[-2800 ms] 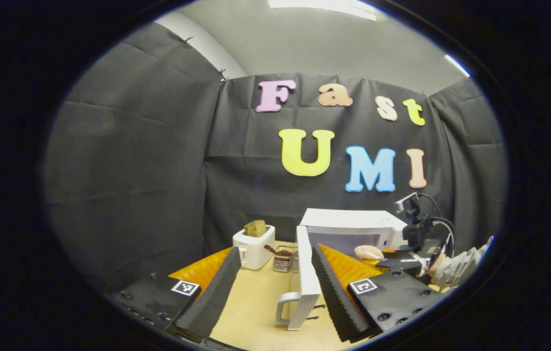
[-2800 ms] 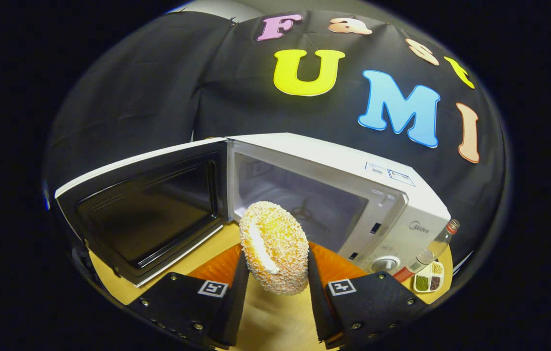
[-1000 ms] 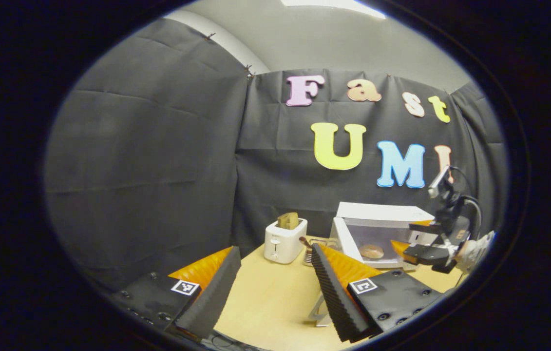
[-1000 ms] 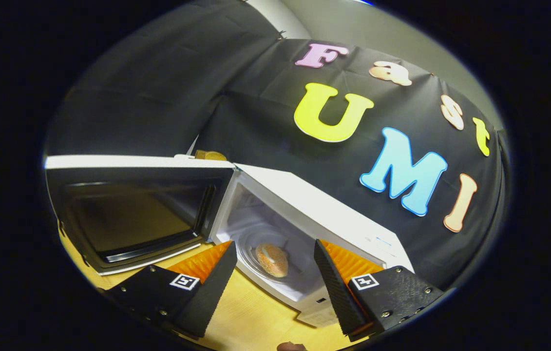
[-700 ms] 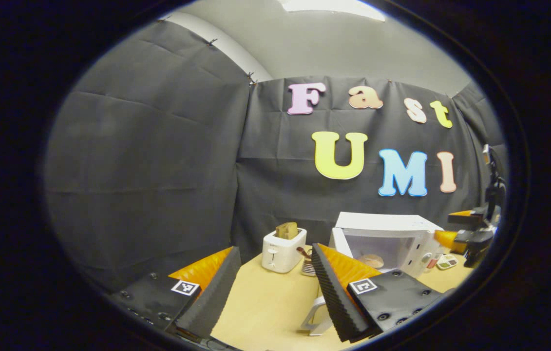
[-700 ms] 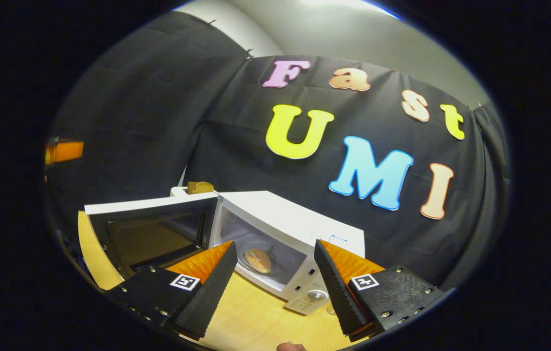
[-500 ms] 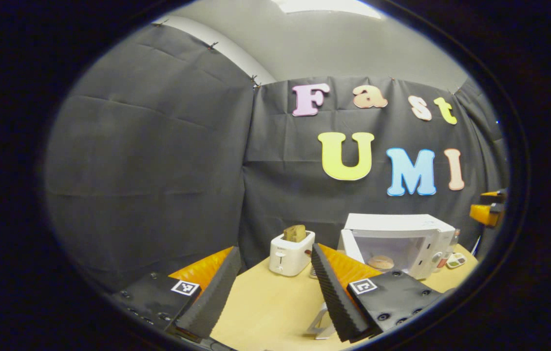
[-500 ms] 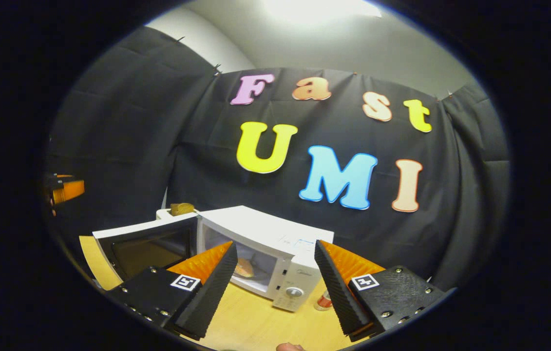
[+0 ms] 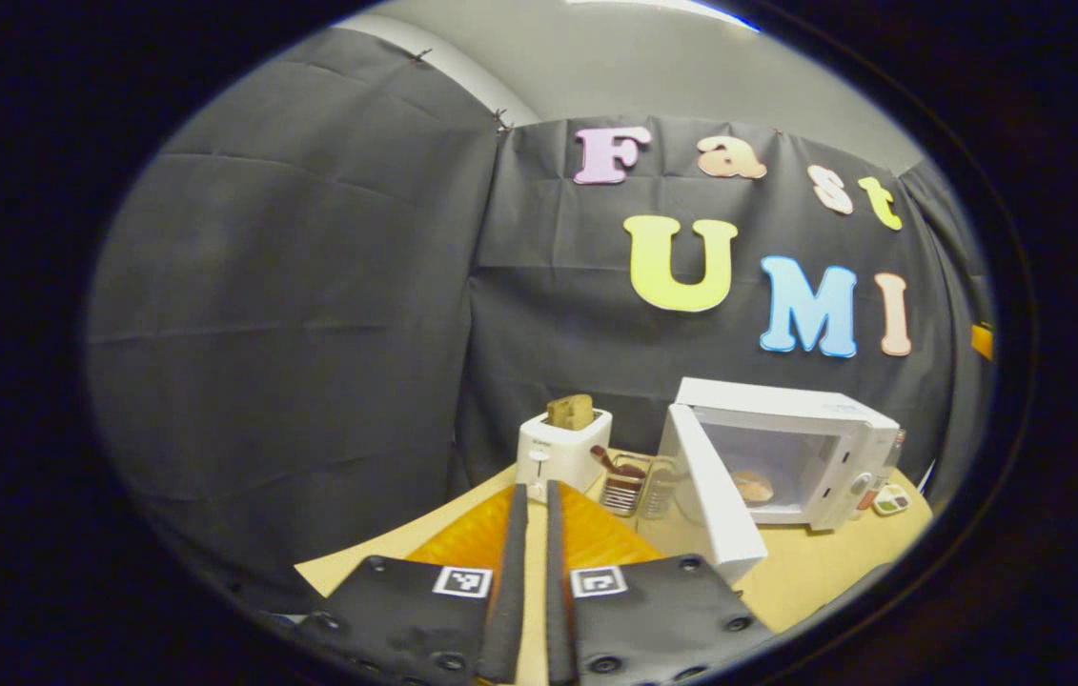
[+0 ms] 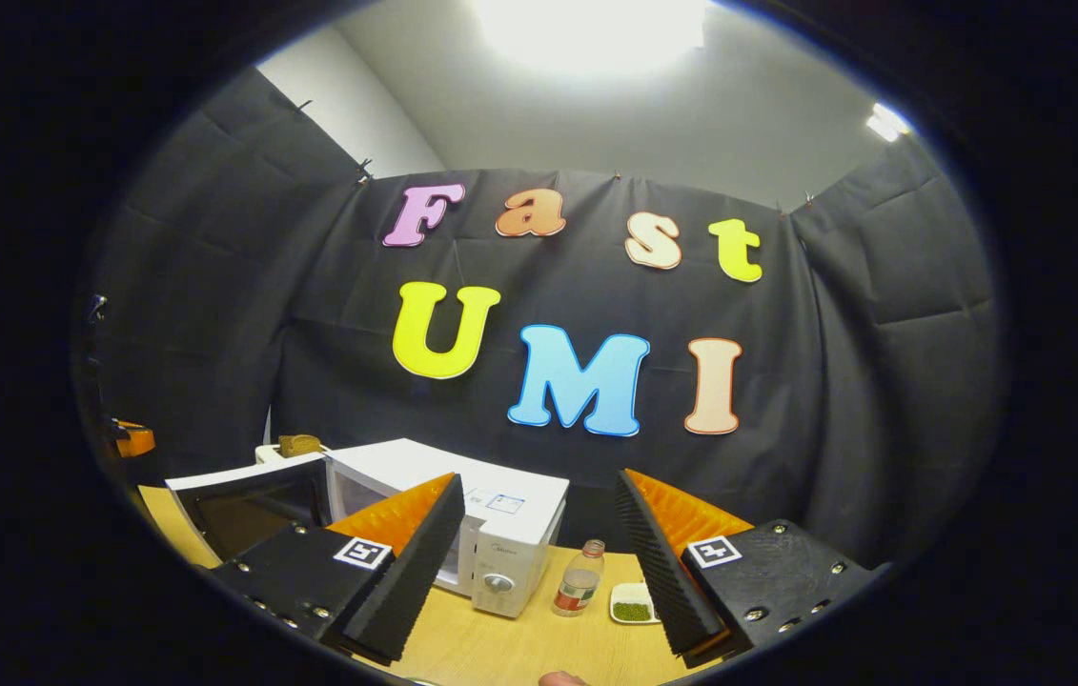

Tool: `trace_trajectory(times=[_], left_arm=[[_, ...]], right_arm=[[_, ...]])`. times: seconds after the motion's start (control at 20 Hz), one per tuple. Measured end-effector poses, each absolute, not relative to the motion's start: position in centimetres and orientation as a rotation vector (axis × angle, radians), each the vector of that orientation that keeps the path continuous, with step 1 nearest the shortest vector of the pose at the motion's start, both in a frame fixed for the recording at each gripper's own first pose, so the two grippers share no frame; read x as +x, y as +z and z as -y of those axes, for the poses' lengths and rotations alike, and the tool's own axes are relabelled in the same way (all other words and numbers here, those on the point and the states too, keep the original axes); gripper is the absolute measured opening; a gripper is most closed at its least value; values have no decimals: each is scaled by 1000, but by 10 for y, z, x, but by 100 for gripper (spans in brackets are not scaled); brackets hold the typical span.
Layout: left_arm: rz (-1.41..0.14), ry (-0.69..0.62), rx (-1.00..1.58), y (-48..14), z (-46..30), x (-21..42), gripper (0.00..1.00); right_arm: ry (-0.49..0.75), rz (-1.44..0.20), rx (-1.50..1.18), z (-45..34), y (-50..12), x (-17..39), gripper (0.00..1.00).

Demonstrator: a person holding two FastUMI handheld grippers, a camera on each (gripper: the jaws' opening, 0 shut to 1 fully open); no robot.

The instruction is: Open the microwave oven with the left hand, put the food in, and close the microwave oven.

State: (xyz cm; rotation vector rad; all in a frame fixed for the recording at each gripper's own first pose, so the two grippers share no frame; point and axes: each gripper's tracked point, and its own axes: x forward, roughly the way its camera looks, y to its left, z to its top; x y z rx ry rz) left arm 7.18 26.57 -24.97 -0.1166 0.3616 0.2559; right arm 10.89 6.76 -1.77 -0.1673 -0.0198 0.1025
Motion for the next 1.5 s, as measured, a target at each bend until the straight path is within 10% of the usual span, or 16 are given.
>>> trace_trajectory(times=[1.5], left_arm=[[-550,-333,-72,-295,3,135,7]], right_arm=[[-61,-28,-191,29,-27,80,97]])
